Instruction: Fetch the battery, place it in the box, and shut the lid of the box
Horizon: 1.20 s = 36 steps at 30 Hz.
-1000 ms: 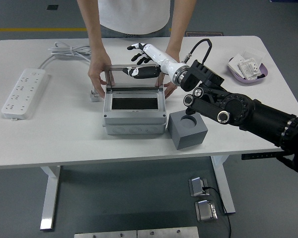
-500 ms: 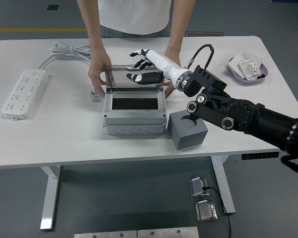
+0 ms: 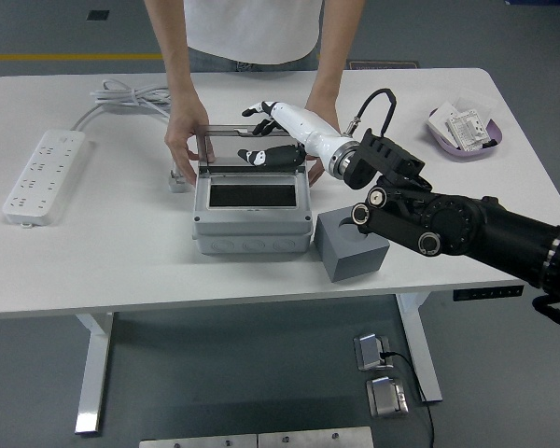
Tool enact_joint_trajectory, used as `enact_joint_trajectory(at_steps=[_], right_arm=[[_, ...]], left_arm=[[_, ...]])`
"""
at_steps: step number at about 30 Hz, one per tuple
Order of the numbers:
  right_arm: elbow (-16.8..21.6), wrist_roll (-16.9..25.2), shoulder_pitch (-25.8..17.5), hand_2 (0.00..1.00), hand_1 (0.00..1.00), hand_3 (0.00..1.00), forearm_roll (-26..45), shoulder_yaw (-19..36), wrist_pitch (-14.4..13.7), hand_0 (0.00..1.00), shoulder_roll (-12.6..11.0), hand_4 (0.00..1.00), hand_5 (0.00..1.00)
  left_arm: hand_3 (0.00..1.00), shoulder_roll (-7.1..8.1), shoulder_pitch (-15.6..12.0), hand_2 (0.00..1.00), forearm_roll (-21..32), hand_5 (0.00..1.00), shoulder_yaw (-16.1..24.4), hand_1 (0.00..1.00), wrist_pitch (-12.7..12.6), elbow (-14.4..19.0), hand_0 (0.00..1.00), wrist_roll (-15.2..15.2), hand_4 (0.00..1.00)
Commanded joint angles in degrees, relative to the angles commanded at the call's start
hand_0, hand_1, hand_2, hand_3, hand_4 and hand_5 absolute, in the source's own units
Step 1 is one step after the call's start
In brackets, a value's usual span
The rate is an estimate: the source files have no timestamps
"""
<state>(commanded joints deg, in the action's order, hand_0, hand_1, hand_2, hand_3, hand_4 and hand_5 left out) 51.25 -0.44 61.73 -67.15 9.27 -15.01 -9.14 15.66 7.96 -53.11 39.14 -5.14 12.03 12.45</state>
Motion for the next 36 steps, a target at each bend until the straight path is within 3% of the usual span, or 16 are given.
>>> enact_joint_trajectory(at_steps=[9,17,24,25,30,36], right_arm=[[0.7,-0.5,0.9,0.699,0.643,0.856,-2.0,0.6,0.7,0.739,-0.6,0.733,0.427],[1.6,-1.1,3.2,0.700,0.643,0.856,-4.3,4.0,4.0,0.737,-1.9,0.726,0.419],[2.0,-0.9,4.2,0.698,0.644,0.856,-3.6,5.1,4.1,0.739,-2.4,0.721,0.404],[1.9,-0.7,4.2,0.756,0.720,0.871,-3.3,5.2,4.0,0.823,-2.4,0.766,0.406],[0.6,0.4,4.0,0.756,0.720,0.871,-2.0,5.0,3.1,0.823,-2.1,0.766,0.406],[-3.0,1.2,4.4,0.764,0.727,0.871,0.6,5.6,4.0,0.829,-1.5,0.784,0.415]], left_arm=[[0.539,-0.11,-0.3,0.565,-2.2,0.002,1.1,0.671,-0.2,0.1,0.645,0.2,0.404],[0.538,-0.37,-0.8,0.565,-3.9,0.002,2.2,0.670,0.2,0.2,0.645,0.8,0.402],[0.535,-0.76,-1.4,0.563,-4.9,0.002,2.7,0.668,0.5,0.3,0.645,1.2,0.394],[0.532,-0.77,-1.4,0.562,-5.0,0.002,2.8,0.667,0.5,0.4,0.644,1.2,0.389],[0.532,-0.74,-1.0,0.562,-5.6,0.002,3.1,0.667,0.9,0.4,0.644,1.4,0.389],[0.531,-0.76,-0.6,0.559,-6.1,0.002,3.2,0.664,1.2,0.4,0.644,1.5,0.379]])
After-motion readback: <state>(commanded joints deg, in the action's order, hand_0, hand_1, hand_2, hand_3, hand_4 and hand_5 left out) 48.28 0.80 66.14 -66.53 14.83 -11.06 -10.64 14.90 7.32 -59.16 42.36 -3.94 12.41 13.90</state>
